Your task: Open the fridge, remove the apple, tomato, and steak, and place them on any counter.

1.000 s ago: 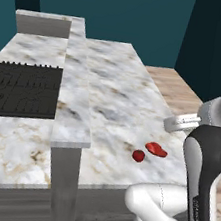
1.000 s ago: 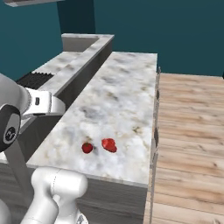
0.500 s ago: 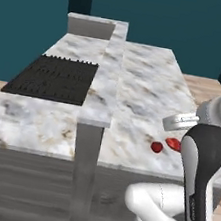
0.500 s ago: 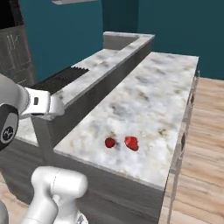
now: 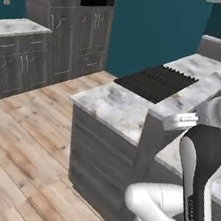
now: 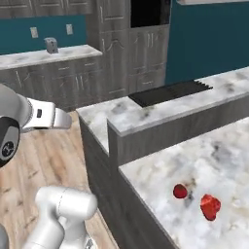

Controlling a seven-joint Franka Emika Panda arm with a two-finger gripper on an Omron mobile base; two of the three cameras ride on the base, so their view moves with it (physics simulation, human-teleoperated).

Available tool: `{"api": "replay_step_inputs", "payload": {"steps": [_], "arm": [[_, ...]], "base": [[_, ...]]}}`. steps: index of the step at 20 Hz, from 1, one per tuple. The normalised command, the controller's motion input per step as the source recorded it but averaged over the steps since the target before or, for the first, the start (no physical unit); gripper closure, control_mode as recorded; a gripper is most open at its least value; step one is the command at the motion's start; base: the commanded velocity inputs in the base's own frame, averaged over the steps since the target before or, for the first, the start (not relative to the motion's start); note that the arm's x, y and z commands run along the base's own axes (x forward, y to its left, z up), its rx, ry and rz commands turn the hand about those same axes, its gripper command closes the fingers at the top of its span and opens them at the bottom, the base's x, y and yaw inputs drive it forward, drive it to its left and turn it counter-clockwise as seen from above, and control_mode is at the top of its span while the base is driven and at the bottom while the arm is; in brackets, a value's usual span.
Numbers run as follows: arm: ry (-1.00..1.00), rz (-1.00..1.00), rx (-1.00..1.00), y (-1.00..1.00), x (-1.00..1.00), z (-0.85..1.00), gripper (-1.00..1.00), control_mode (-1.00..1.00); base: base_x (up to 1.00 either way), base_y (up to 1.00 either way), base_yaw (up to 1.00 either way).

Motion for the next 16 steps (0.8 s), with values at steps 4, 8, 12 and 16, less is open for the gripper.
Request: {"api": "replay_step_inputs", "payload": {"steps": [4, 8, 12, 16], "arm": [[0.00, 0.00, 0.00, 0.00, 0.00, 0.00, -1.00, 1.00], [0.00, 0.00, 0.00, 0.00, 0.00, 0.00, -1.00, 1.00], [0.00, 0.00, 0.00, 0.00, 0.00, 0.00, -1.00, 1.00], [0.00, 0.00, 0.00, 0.00, 0.00, 0.00, -1.00, 1.00]], "base": [[-0.04, 0.01, 0.99], [0.00, 0.69, 0.84], [0.00, 1.00, 0.61], [0.57, 1.00, 0.53]]}}
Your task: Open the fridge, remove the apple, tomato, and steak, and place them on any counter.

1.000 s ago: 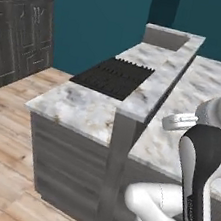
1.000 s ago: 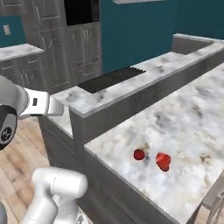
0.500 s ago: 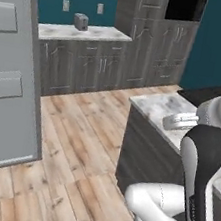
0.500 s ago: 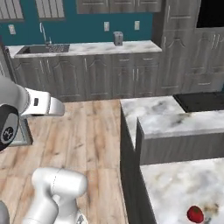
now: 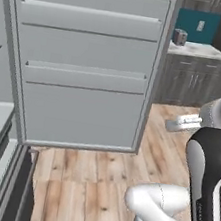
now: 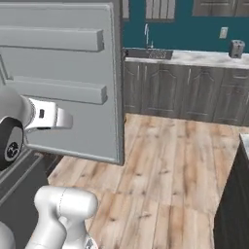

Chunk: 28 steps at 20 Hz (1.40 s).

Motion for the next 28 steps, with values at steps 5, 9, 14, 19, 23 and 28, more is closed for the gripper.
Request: {"api": "replay_step_inputs", "payload": {"steps": [5, 9, 14, 19, 23, 28], "arm": [[0.00, 0.00, 0.00, 0.00, 0.00, 0.00, -1.00, 1.00], [0.00, 0.00, 0.00, 0.00, 0.00, 0.00, -1.00, 1.00], [0.00, 0.00, 0.00, 0.00, 0.00, 0.00, -1.00, 1.00], [0.00, 0.00, 0.00, 0.00, 0.00, 0.00, -1.00, 1.00], [0.00, 0.00, 0.00, 0.00, 0.00, 0.00, -1.00, 1.00], [0.00, 0.00, 0.00, 0.00, 0.00, 0.00, -1.00, 1.00]], "base": [[0.47, 0.98, 0.53], [0.30, 0.12, 0.65], [0.00, -0.42, 0.64], [0.08, -0.36, 0.60], [0.36, -0.25, 0.22], [0.38, -0.18, 0.13]]}}
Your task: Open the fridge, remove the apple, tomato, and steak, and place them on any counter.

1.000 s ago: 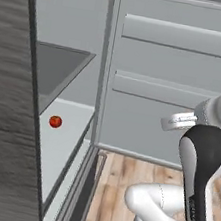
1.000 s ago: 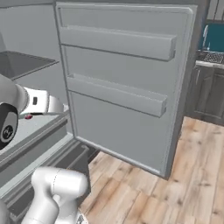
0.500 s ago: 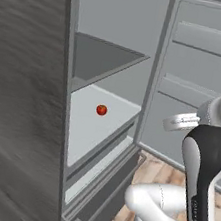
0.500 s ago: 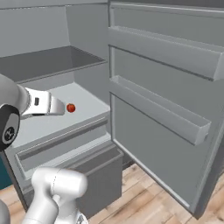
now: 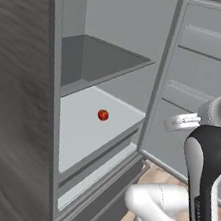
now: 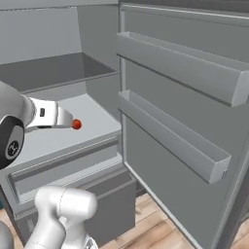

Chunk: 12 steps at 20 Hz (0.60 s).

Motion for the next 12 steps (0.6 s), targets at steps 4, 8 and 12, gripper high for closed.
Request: {"api": "replay_step_inputs", "payload": {"steps": [4, 8, 12], "arm": [[0.00, 0.00, 0.00, 0.00, 0.00, 0.00, -1.00, 1.00], [0.00, 0.00, 0.00, 0.00, 0.00, 0.00, -1.00, 1.00], [0.02, 0.00, -0.02, 0.00, 0.00, -0.05, -1.00, -1.00]], "base": [[0.27, 0.07, 0.22], [0.28, 0.32, 0.18], [0.05, 0.08, 0.07]]}}
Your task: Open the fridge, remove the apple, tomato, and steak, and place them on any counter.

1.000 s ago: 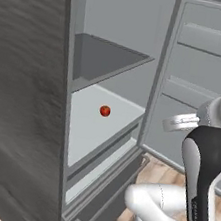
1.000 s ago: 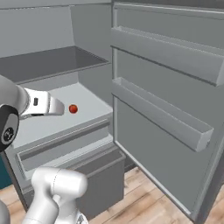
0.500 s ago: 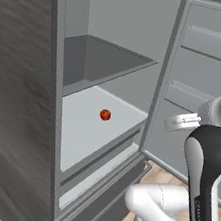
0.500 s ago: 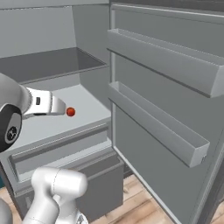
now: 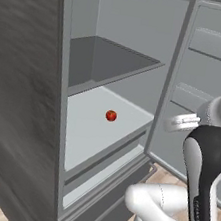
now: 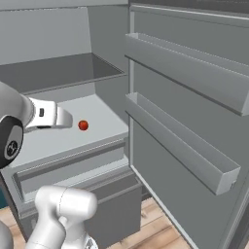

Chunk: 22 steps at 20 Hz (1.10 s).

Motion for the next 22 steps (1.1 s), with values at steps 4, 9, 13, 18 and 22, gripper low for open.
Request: {"api": "replay_step_inputs", "payload": {"steps": [4, 9, 13, 18, 22], "arm": [[0.12, 0.06, -0.02, 0.08, 0.03, -0.34, -1.00, -1.00], [0.08, 0.13, 0.00, 0.16, 0.29, -0.49, -1.00, -1.00], [0.14, 0.05, 0.00, 0.39, 0.98, -0.63, -1.00, -1.00], [0.05, 0.00, 0.00, 0.21, 0.90, -0.66, -1.00, -1.00], [0.00, 0.00, 0.00, 0.03, 0.68, -0.58, -1.00, -1.00]], "base": [[0.00, 0.00, 0.00], [0.00, 0.00, 0.00], [0.00, 0.00, 0.00], [0.00, 0.00, 0.00], [0.00, 0.00, 0.00]]}}
